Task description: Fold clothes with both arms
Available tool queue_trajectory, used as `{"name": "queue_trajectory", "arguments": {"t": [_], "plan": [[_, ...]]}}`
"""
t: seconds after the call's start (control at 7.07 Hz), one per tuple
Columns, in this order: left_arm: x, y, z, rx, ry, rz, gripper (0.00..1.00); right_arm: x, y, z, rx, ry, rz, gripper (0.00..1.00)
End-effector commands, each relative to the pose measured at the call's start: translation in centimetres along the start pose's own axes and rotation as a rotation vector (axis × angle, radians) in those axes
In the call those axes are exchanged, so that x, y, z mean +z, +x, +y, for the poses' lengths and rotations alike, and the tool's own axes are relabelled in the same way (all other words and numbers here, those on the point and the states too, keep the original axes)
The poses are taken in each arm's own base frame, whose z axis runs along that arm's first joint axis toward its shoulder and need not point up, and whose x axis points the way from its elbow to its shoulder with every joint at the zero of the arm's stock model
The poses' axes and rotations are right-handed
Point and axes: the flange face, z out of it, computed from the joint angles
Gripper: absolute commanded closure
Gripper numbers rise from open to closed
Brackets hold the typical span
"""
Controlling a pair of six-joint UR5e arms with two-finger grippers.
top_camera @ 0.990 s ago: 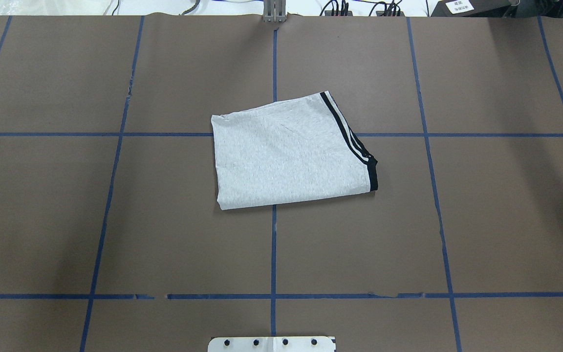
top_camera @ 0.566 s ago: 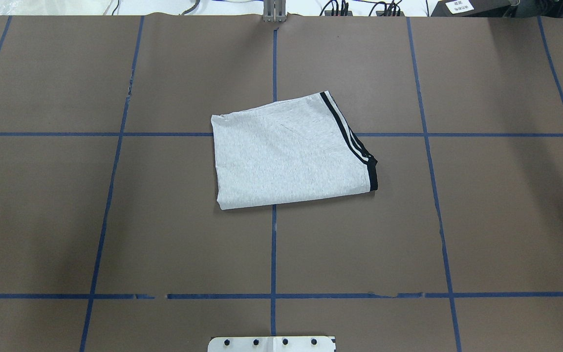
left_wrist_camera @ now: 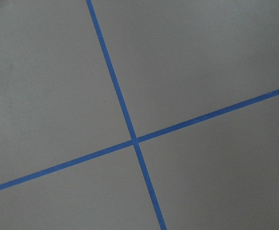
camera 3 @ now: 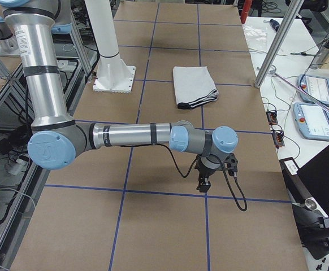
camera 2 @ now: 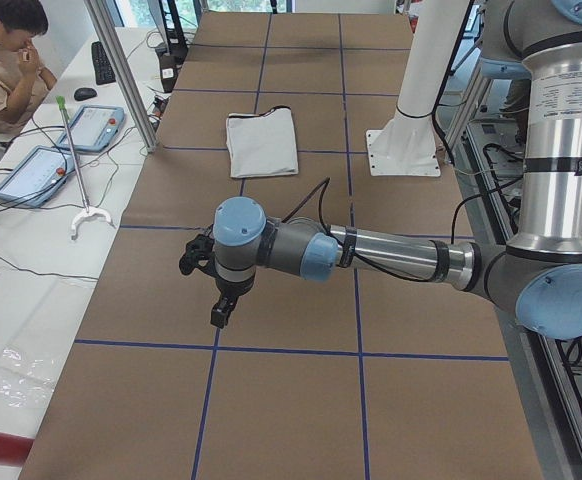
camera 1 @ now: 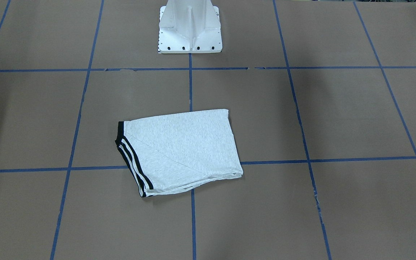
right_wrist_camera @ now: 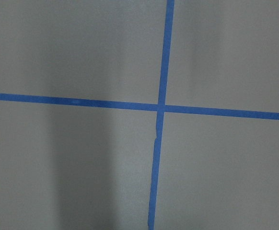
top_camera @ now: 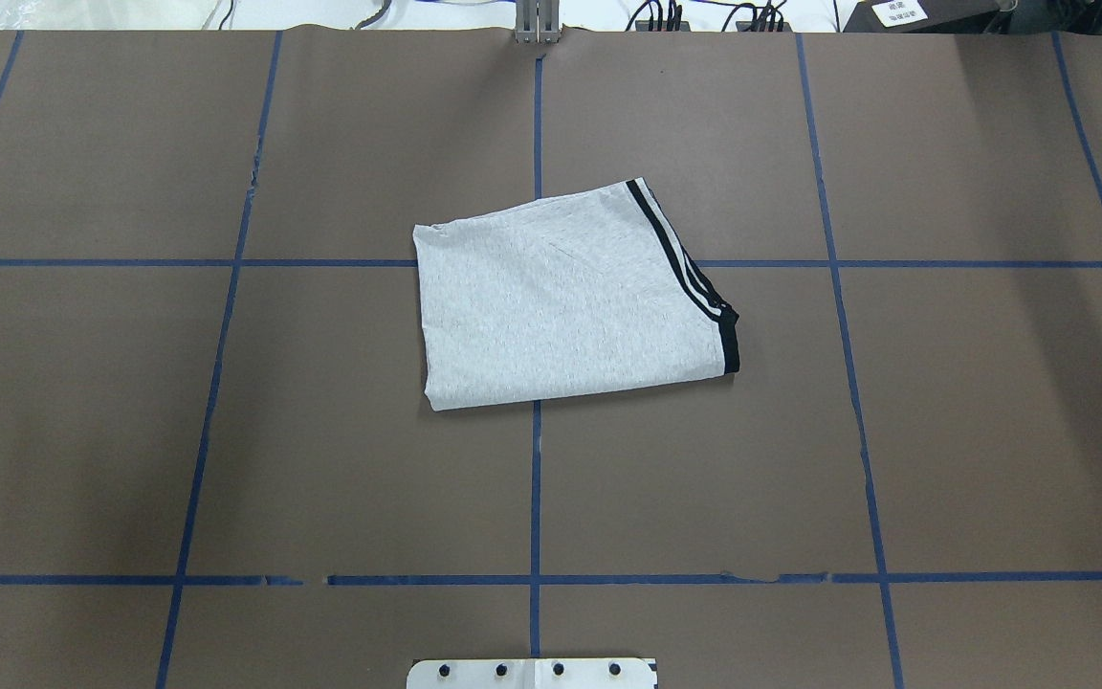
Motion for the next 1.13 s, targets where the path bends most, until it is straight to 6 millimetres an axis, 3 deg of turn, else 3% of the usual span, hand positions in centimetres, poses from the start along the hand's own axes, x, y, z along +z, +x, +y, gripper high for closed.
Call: {"name": "queue_trajectory", "arguments": {"t": [0.0,0.28,0.57,0.99], "plan": [[0.1,0.1,0.7,0.004,-0.001,-0.002,0.0,0.0,-0.1,0.1,-0.02,0.021,-0.007,0.0],[0.1,0.0,0.4,0.003,0.002,-0.001,0.0,-0.1,-0.1,0.0,-0.03,0.033,-0.008,0.0],[-0.7,0.8,-0.3,0.022,0.019,0.003,0.0,-1.7,0.5,-0.4,-0.072,0.111,0.009,0.0],[-2.2,2.2,-0.9,0.058,0.052,-0.002,0.0,-2.3,0.5,-0.6,-0.073,0.127,0.001,0.0]]}}
